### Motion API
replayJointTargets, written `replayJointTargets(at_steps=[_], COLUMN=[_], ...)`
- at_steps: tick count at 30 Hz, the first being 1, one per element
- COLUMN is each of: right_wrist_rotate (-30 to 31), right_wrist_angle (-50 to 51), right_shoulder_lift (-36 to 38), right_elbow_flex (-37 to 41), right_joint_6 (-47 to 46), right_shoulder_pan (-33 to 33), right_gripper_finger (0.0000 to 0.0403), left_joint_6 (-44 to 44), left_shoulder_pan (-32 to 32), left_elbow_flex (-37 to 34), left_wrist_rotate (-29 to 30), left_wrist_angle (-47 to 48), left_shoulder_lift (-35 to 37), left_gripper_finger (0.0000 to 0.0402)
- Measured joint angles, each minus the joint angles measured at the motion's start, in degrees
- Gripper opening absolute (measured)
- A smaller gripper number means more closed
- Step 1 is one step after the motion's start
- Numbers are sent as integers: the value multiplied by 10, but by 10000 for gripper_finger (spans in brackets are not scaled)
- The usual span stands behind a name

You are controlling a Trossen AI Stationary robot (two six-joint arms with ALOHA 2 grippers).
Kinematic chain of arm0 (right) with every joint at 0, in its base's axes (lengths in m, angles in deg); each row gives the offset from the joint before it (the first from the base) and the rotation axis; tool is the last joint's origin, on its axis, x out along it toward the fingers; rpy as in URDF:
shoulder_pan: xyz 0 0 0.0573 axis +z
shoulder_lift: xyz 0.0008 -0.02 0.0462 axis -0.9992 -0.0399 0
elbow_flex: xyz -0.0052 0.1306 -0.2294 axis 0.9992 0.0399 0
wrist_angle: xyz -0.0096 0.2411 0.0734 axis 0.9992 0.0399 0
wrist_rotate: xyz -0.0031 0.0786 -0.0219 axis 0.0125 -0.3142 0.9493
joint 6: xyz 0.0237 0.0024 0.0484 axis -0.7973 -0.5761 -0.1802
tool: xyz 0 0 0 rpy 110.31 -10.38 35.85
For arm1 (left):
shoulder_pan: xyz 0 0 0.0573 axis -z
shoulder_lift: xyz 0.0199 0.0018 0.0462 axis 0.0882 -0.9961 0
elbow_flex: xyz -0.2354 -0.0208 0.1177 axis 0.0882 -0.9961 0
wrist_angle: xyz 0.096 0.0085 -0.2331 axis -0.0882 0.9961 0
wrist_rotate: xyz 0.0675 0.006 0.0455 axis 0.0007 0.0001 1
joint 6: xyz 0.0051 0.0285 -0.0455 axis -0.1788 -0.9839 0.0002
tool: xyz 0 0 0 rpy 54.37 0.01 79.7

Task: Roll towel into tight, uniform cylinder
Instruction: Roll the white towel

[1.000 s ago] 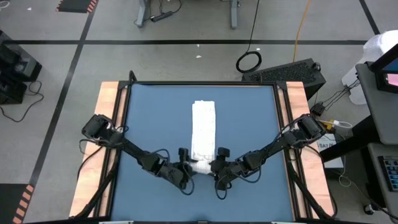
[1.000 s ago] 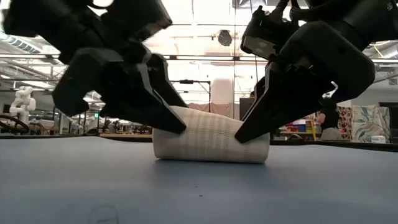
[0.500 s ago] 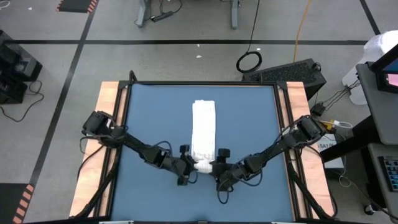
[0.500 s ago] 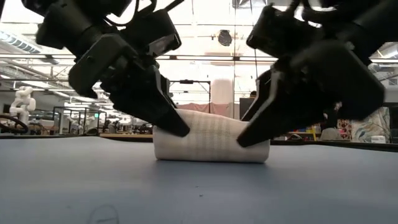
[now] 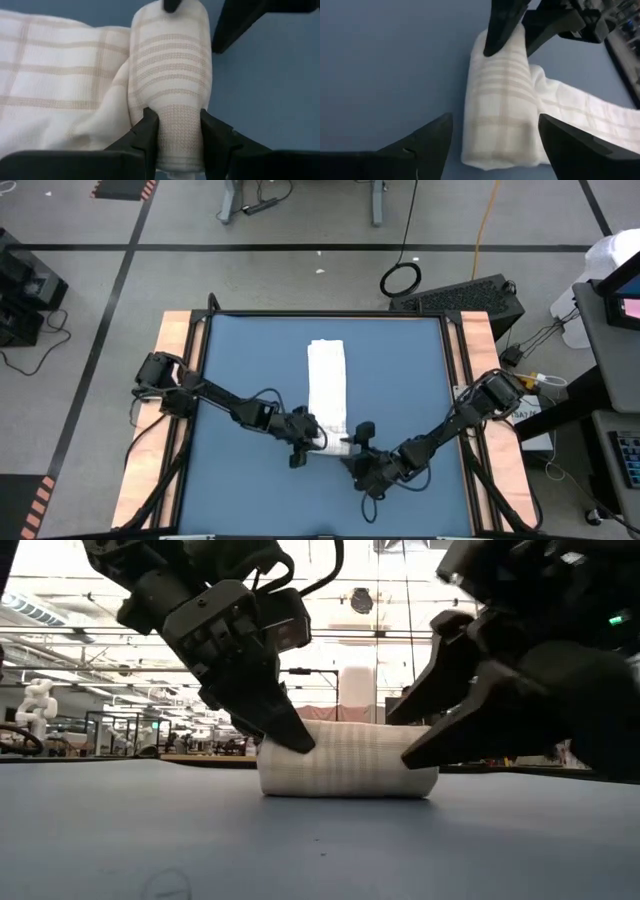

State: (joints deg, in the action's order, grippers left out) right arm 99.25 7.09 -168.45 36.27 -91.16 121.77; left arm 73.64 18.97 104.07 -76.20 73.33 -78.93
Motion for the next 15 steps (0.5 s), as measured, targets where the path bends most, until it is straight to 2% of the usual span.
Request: replayJointTargets(at_steps=[6,9,15], right_wrist_rotate=[-19,-74,-167], right_wrist_angle=[0,0,9], right_shoulder_lift=[-1,-1,3], right_elbow_flex=[-1,-2,-3], right_joint_6=[-5,-9,-62], right_shoulder_pan=[-28,-49,-89], right_gripper_finger=[285,272,221], left_joint_6=[20,16,11], left_shoulder_pan=[-19,-19,-19], left_elbow_flex=[0,-1,-2], left_wrist_rotate=[-28,-27,-19], left_wrist_angle=[0,0,-2], left_shoulder_lift=[0,0,0], left_gripper_finger=[113,113,114])
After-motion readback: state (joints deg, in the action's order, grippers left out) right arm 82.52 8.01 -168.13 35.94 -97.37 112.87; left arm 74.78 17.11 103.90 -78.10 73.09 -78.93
